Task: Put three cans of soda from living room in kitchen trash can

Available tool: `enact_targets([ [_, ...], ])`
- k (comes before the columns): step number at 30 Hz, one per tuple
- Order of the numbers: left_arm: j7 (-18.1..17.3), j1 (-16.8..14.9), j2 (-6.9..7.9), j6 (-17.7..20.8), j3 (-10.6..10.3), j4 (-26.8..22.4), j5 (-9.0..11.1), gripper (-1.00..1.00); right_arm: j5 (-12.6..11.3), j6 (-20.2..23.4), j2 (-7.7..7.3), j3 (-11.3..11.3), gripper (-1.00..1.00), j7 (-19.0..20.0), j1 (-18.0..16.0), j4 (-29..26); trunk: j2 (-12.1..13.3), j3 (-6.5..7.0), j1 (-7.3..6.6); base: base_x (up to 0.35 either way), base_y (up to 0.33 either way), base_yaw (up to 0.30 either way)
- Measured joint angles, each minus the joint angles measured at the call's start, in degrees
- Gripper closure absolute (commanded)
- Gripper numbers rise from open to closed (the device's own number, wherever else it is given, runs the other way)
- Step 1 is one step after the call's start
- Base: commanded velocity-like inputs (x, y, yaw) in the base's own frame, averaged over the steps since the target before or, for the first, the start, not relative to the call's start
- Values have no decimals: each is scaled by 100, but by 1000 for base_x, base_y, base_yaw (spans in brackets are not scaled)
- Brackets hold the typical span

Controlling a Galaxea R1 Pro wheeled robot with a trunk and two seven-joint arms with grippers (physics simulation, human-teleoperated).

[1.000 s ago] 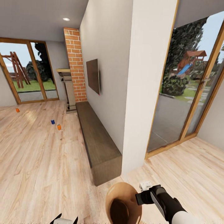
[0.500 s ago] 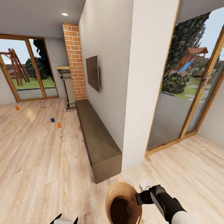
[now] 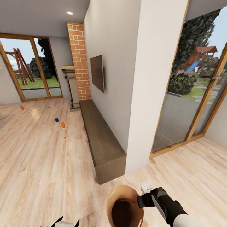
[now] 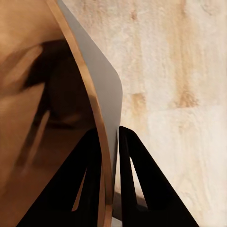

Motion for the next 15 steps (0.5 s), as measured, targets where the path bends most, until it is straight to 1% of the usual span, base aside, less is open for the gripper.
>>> enact_targets([
  [11, 29, -1, 0, 0, -10, 0, -8, -100, -3, -6, 5, 1, 100, -6, 0, 4, 0, -1, 0, 0, 0, 242],
  [15, 31, -2, 0, 0, -11, 0, -9, -100, -23, -162, 7, -2, 100, -9, 0, 3, 0, -1, 0, 0, 0, 252],
])
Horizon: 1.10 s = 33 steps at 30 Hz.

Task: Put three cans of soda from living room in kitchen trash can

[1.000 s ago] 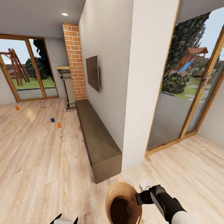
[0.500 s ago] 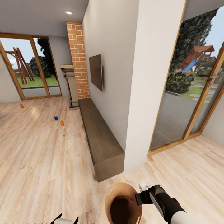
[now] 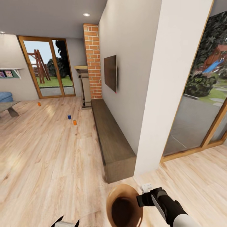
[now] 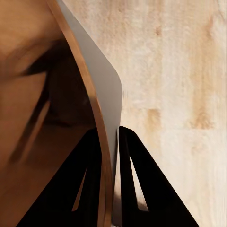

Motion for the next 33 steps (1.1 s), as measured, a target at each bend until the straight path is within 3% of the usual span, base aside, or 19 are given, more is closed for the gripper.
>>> enact_targets([
  [25, 10, 0, -8, 0, 0, 8, -9, -100, -13, -161, 23, 12, 100, 1, 1, 23, 0, 0, 0, 0, 0, 253],
  [33, 2, 0, -7, 5, -11, 278, -9, -100, 0, -163, 32, 12, 100, 4, 1, 21, 0, 0, 0, 56, 90, 253],
])
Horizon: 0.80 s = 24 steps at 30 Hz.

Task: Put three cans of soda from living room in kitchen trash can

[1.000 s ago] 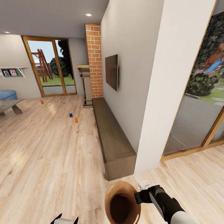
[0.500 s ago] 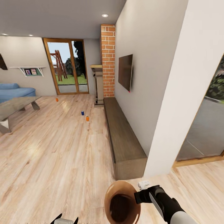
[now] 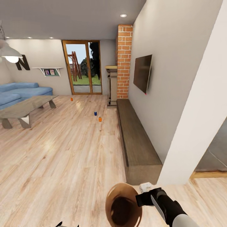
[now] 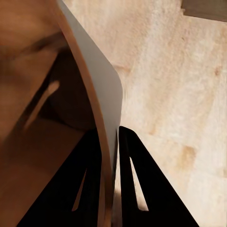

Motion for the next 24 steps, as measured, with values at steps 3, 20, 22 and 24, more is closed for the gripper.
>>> enact_targets([
  [3, -1, 0, -1, 8, 2, 28, 0, -100, -6, -3, -2, 0, 100, 0, 0, 0, 0, 0, 0, 142, 227, 253],
  [20, -9, 0, 5, 13, 2, 47, 0, -100, -27, -246, -41, -10, 100, 18, 7, 5, 0, -8, 0, 171, 252, 85],
  [22, -8, 0, 6, 13, 3, 47, 0, -100, -15, -258, -42, -2, 100, 15, 9, 8, 0, -8, 0, 171, 254, 1],
  [24, -9, 0, 5, 13, -1, 47, 0, -100, -12, -265, -42, -2, 100, 12, 9, 8, 0, -8, 0, 172, 254, 1],
])
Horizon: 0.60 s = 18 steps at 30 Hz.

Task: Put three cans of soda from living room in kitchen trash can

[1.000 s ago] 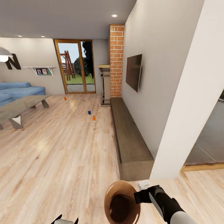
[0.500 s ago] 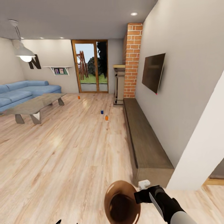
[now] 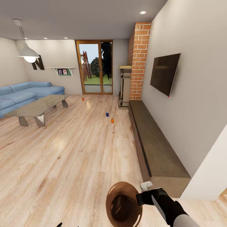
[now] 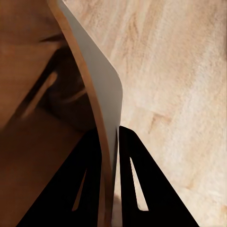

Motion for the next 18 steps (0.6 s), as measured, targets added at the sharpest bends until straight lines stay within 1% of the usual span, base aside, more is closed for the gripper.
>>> enact_targets([
  [6, -18, -3, 1, 18, 30, -3, 17, -100, 1, -11, -6, -6, 100, 11, 0, -2, 0, 0, 0, 178, 254, 0],
  [9, -29, -28, 3, 93, 51, 30, 33, -100, -26, -6, -15, -17, 100, 45, 0, -6, 0, 0, 0, 191, 254, 0],
  [12, -25, -141, 40, 496, 64, -112, 70, -100, -35, -3, -21, -21, 100, 63, 0, -7, 0, 0, 0, 208, 254, 0],
  [14, -22, -439, 64, 1204, 68, -420, 85, -100, -46, 14, -24, -28, 100, 69, 0, -8, 0, 1, 0, 224, 253, 0],
  [15, -21, -552, 71, 1383, 69, -493, 86, -100, -43, 19, -25, -34, 100, 66, 0, -10, 0, 1, 0, 234, 251, 0],
  [16, -22, -776, 81, 1696, 68, -646, 92, -100, -44, 32, -26, -40, 100, 64, 0, -12, 0, 1, 0, 240, 250, 0],
  [17, -28, -1172, 91, 2123, 66, -832, 86, -100, -48, 44, -30, -53, 100, 61, -3, -16, 0, 0, 0, 242, 249, 0],
  [18, -31, -1326, 95, 2263, 66, -874, 86, -100, -40, 44, -32, -61, 100, 58, -5, -20, 0, 1, 0, 243, 249, 0],
])
